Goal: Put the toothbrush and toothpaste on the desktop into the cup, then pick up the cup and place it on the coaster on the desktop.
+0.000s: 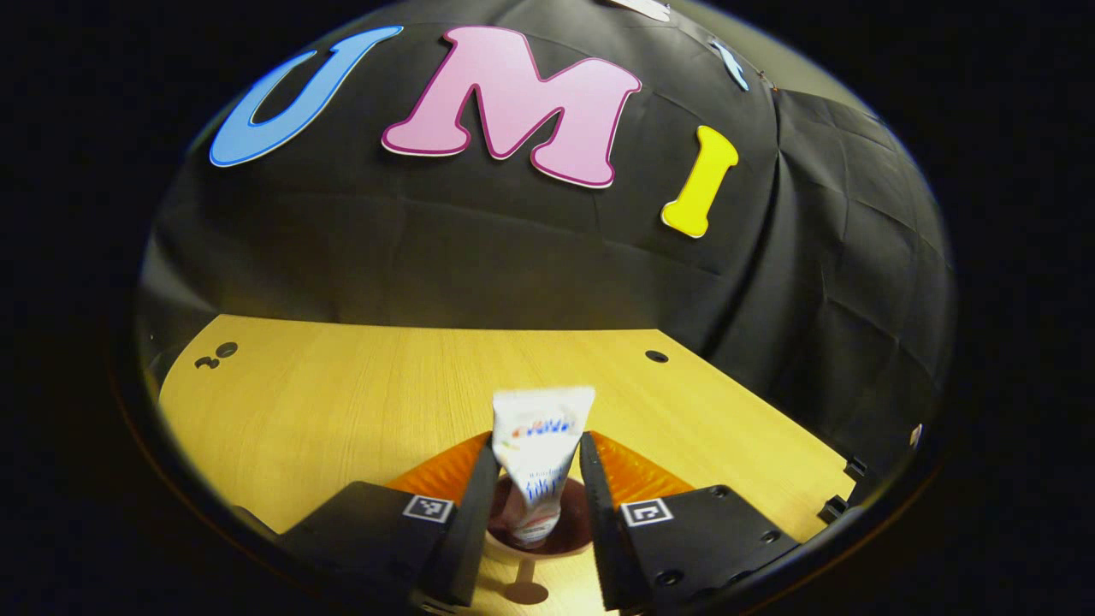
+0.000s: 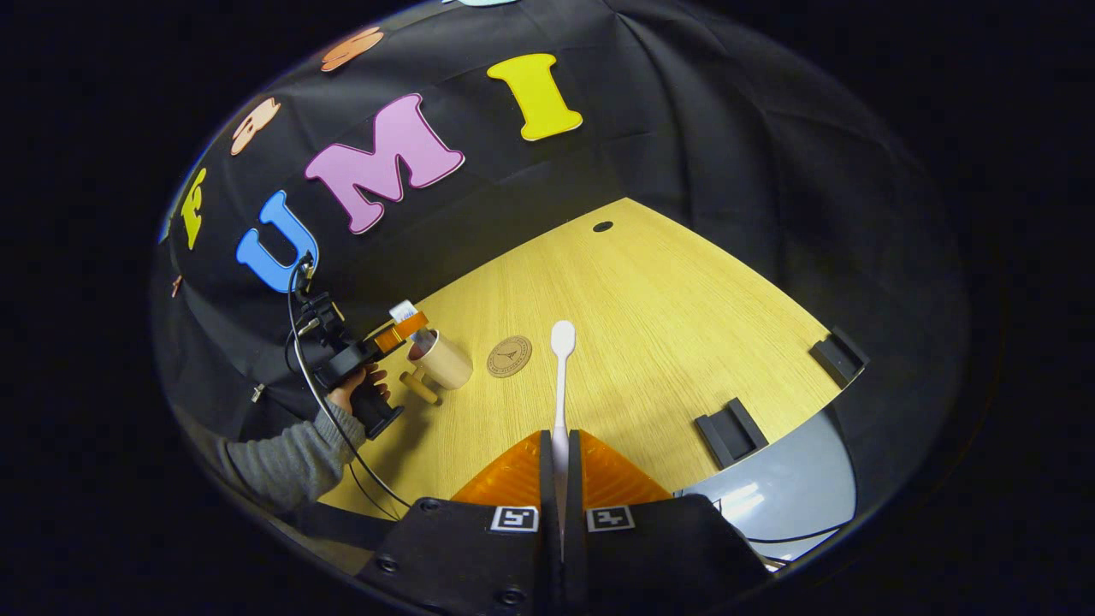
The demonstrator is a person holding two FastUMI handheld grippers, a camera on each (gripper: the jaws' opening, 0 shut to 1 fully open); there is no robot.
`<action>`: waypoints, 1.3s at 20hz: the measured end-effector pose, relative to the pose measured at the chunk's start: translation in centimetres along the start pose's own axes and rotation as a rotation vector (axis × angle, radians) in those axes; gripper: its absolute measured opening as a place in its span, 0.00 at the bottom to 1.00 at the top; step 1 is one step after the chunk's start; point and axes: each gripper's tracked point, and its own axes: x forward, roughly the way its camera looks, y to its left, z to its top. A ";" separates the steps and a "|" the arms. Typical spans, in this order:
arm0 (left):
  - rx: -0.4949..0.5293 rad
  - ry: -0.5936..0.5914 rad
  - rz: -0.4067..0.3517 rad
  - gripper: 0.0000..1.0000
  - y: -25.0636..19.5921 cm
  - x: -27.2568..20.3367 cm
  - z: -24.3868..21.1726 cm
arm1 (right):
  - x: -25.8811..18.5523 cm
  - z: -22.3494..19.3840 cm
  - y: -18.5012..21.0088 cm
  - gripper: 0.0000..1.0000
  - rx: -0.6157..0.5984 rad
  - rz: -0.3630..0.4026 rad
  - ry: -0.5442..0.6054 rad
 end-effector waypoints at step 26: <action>-0.200 -0.008 0.143 0.78 -1.7 -27.8 -1.8 | 23.0 12.3 25.2 0.06 -0.148 0.518 -0.168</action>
